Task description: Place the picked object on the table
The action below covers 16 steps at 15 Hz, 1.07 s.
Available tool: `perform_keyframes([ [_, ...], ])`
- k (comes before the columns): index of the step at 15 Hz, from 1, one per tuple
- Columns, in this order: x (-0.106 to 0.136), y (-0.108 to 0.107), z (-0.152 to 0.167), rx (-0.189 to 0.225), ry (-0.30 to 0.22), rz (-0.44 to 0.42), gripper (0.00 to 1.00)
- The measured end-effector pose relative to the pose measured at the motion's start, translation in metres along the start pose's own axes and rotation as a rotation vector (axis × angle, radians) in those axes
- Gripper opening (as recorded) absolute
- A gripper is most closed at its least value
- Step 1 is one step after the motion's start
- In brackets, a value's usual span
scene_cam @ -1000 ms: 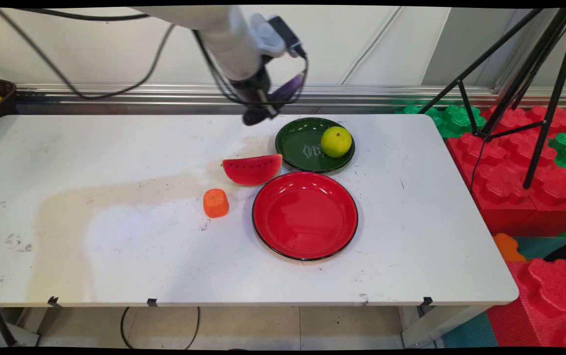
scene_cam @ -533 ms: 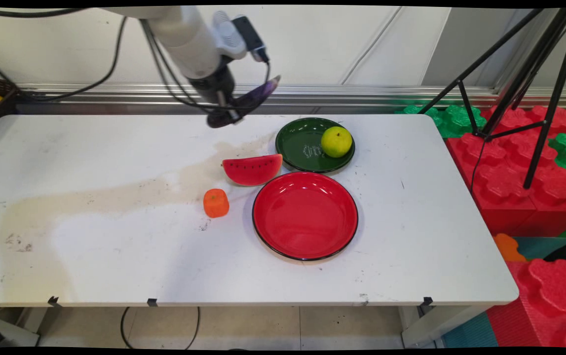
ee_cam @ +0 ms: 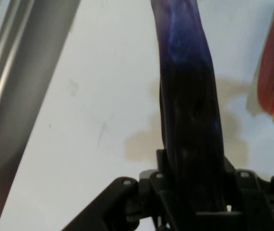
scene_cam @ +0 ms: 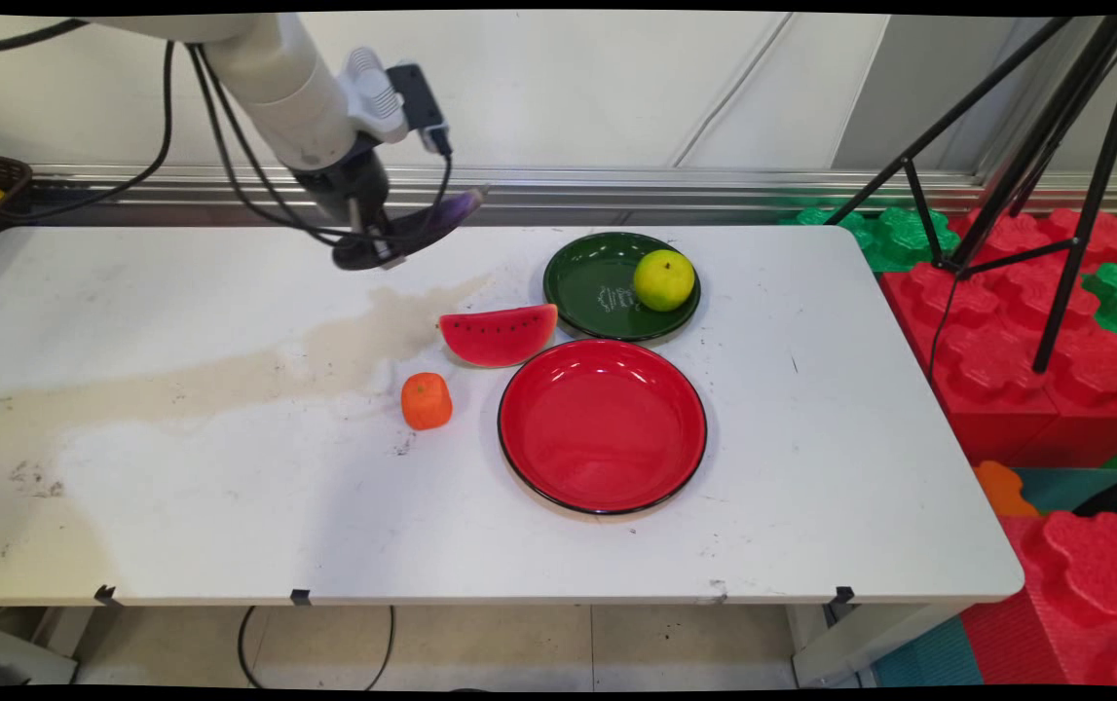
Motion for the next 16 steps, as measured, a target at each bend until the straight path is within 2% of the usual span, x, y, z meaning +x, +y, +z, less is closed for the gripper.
perform_keyframes([
  [8,-0.014,-0.019,0.037,-0.029,-0.075,0.057,0.0],
  [16,-0.002,-0.029,0.089,-0.083,-0.106,0.138,0.0],
])
